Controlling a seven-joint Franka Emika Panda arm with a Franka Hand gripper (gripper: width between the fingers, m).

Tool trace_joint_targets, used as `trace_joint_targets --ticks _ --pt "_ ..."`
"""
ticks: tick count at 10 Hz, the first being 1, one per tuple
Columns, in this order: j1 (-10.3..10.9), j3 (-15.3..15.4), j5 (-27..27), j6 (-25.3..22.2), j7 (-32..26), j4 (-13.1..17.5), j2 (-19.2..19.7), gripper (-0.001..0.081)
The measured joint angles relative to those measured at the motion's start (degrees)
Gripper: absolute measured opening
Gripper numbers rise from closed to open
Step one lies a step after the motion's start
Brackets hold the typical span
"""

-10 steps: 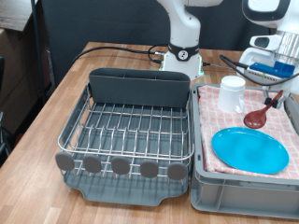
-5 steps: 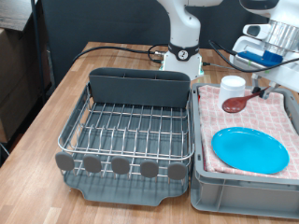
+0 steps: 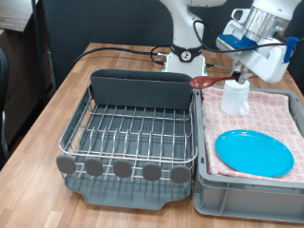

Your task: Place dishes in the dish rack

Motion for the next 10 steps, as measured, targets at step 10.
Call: trace_joint_targets --ticks 10 --pt "0.3 -4.6 6.4 -4.5 4.5 -10.5 -12.6 0.0089"
